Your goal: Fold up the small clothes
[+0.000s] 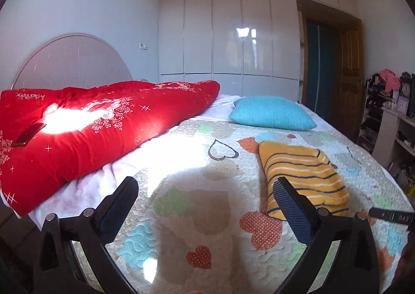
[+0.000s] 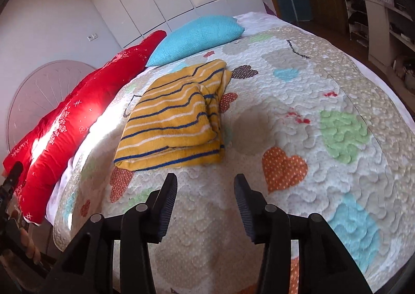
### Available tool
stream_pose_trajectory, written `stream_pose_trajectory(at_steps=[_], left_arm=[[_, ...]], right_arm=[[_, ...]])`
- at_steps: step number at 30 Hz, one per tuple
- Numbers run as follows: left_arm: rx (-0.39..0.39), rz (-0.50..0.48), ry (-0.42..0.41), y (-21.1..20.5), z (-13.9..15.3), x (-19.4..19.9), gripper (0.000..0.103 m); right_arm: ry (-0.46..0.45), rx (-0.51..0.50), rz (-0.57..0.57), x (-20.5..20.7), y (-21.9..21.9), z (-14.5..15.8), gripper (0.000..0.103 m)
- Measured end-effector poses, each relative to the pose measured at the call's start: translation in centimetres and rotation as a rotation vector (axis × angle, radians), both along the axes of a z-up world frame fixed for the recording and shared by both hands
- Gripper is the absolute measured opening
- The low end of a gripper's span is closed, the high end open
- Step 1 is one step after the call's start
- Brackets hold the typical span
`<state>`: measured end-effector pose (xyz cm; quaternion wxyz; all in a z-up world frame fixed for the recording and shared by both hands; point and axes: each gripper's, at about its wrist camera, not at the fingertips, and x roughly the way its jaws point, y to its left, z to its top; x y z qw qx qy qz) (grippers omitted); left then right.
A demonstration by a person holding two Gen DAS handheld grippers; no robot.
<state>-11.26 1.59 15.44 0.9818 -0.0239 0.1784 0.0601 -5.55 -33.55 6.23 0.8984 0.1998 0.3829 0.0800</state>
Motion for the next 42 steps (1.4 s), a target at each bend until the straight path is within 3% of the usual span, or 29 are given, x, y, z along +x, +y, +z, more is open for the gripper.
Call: stream_pose_trajectory(at_steps=[4, 11, 16, 22, 42], left_arm=[[-0.068, -0.026, 0.010, -0.1, 1.3, -1.1, 0.103], [0.011, -0.058, 0.100, -2.3, 1.5, -2.3, 0.103], [-0.009, -0.115, 0.196, -3.5, 0.3, -2.3, 0.103], [0.011, -0.173, 0.278, -5.2, -1.1, -1.9, 0.103], [-0.065, -0.203, 0.370, -5.0, -2.8, -1.1, 0.103]], right_arm=[[0.005, -0.021, -0.005, -1.5, 1.0, 0.3, 0.053], [-0.029, -0.096, -0.017, -3.2, 2.3, 1.8, 0.064], [-0.020, -0.168, -0.028, -3.8, 3.0, 1.7, 0.068], [0.013, -0.171, -0.030, -4.0, 3.0, 0.7, 0.071], [0.036, -0.223, 0.020, -3.7, 5.4, -0.3, 0.074]])
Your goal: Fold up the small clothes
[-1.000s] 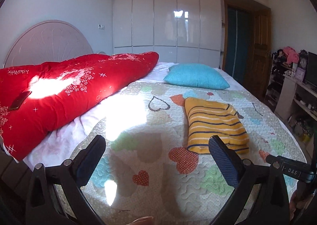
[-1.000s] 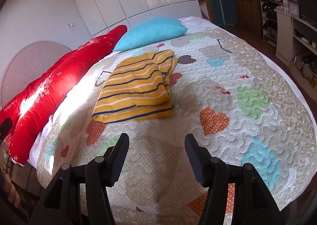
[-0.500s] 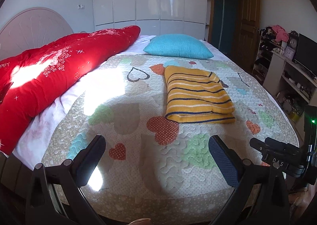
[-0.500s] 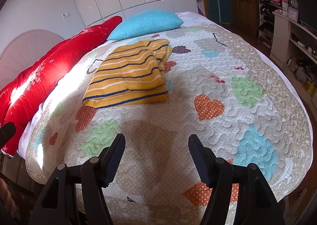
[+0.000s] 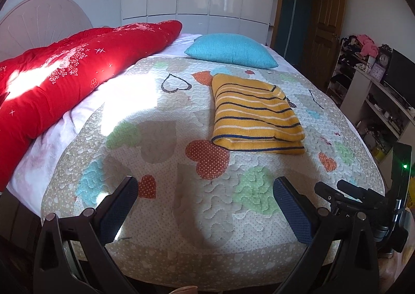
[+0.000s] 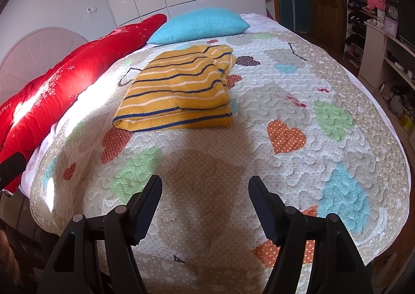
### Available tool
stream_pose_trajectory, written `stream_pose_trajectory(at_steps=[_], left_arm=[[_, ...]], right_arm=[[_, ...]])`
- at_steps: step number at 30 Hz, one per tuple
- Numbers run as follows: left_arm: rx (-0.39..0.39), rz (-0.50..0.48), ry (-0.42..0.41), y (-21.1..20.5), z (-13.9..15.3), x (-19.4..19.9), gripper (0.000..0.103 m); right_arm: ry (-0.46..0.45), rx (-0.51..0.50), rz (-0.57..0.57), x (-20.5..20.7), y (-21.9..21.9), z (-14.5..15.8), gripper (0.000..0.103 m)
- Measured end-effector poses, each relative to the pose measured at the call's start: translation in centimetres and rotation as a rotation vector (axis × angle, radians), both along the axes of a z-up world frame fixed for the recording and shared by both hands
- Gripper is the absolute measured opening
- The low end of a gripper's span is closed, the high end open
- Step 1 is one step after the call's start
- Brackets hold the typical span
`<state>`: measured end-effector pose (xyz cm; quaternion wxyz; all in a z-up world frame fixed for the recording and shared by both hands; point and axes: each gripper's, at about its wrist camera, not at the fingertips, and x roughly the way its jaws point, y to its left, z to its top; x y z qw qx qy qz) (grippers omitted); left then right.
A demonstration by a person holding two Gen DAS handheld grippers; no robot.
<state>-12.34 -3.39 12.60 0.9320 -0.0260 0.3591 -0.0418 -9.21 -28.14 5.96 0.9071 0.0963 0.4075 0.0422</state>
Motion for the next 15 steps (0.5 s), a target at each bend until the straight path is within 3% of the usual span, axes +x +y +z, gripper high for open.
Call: stream_pose_trajectory(at_steps=[15], left_arm=[[-0.009, 0.011, 0.035, 0.02, -0.98, 0.45, 0.103]], right_arm=[[-0.005, -0.028, -0.019, -0.04, -0.24, 0.05, 0.076]])
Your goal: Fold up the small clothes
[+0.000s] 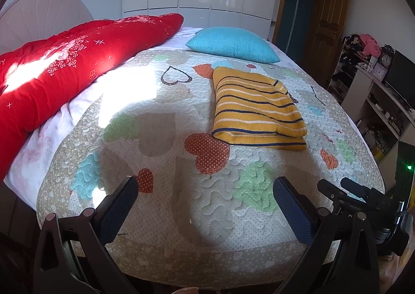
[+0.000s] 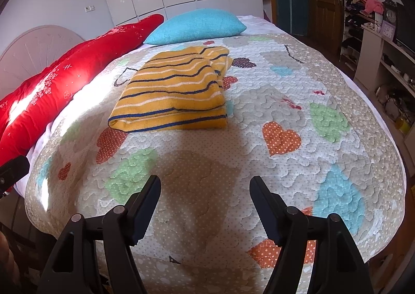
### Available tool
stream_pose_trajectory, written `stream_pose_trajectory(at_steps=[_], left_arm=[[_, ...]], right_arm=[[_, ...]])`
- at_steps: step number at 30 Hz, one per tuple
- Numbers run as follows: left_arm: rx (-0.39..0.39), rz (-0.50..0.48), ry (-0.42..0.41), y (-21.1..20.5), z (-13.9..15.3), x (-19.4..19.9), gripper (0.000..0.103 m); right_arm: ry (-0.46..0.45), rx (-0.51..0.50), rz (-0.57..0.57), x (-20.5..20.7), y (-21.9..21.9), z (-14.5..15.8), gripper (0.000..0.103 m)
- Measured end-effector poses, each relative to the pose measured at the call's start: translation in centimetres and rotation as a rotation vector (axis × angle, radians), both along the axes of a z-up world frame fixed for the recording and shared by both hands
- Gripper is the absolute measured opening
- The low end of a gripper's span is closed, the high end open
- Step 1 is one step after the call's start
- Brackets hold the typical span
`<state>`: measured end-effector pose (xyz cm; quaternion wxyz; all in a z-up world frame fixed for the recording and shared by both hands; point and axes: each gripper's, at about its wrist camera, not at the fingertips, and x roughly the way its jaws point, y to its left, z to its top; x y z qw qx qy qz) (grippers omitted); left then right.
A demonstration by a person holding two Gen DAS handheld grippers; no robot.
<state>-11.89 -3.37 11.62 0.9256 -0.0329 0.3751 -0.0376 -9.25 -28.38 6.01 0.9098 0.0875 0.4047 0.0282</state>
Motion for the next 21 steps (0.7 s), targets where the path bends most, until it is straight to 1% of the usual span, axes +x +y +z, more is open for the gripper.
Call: stream_pose_trajectory(at_steps=[2, 7, 13, 18, 21], left_arm=[[0.004, 0.007, 0.008, 0.1, -0.3, 0.1, 0.103], [0.000, 0.033, 0.040, 0.7, -1.2, 0.4, 0.103], [0.034, 0.066, 0.055, 1.1, -1.7, 0.5, 0.103], [0.032, 0.064, 0.072, 1.2, -2.2, 0.6, 0.103], [0.027, 0.057, 0.081, 1.0, -2.5, 0.6, 0.103]], right_arm=[[0.000, -0.001, -0.006, -0.1, 0.0, -0.1, 0.078], [0.013, -0.001, -0.009, 0.1, 0.1, -0.5, 0.078], [0.016, -0.013, 0.002, 0.1, 0.6, -0.7, 0.078], [0.005, -0.038, -0.005, -0.1, 0.8, -0.6, 0.078], [-0.020, -0.076, -0.024, -0.5, 1.0, -0.3, 0.078]])
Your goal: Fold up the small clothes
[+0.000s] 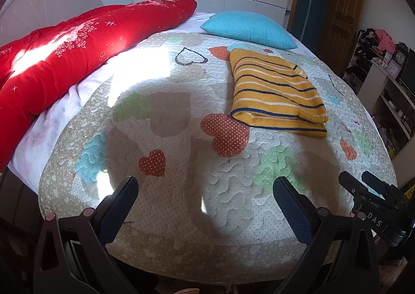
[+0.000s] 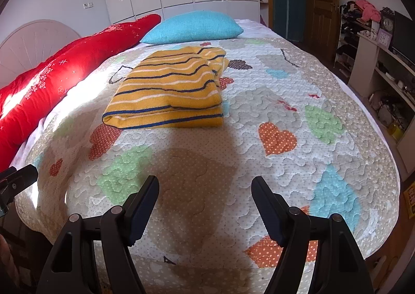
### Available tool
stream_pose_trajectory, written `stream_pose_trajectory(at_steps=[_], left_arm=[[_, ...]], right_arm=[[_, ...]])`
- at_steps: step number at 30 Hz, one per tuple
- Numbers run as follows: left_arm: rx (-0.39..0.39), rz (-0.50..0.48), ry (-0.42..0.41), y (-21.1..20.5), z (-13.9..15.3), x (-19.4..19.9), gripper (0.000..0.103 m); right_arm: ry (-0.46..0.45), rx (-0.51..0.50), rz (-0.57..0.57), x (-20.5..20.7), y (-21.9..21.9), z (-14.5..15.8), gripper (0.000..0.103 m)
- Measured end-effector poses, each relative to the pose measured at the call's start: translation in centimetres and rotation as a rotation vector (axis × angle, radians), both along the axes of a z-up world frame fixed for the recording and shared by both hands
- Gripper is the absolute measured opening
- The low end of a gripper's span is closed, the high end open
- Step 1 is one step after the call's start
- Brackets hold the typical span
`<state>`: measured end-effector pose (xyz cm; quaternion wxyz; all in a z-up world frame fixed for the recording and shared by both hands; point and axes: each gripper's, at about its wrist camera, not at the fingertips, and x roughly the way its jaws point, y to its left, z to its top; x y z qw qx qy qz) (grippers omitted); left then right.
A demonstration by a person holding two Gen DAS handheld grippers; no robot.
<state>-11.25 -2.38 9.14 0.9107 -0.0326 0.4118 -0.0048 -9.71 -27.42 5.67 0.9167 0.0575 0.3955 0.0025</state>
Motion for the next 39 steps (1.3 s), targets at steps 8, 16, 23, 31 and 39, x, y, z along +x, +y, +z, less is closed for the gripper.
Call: stream_pose_trajectory(at_steps=[8, 16, 23, 31, 39], left_arm=[[0.005, -0.019, 0.016, -0.7, -0.7, -0.1, 0.103], [-0.010, -0.023, 0.027, -0.8, -1.0, 0.0, 0.103], [-0.016, -0.025, 0.041, -0.8, -1.5, 0.1, 0.103], [-0.028, -0.024, 0.055, -0.7, -1.9, 0.2, 0.103], [-0.033, -0.021, 0.064, -0.6, -2.2, 0.3, 0.103]], right_arm=[[-0.009, -0.056, 0.010, -0.1, 0.6, 0.0, 0.081], [-0.004, -0.065, 0.004, -0.1, 0.5, -0.3, 0.082], [0.007, -0.057, -0.011, -0.1, 0.2, -0.6, 0.082], [0.012, -0.060, -0.007, 0.0, 0.4, -0.8, 0.082], [0.018, -0.048, -0.011, 0.1, 0.3, -1.0, 0.083]])
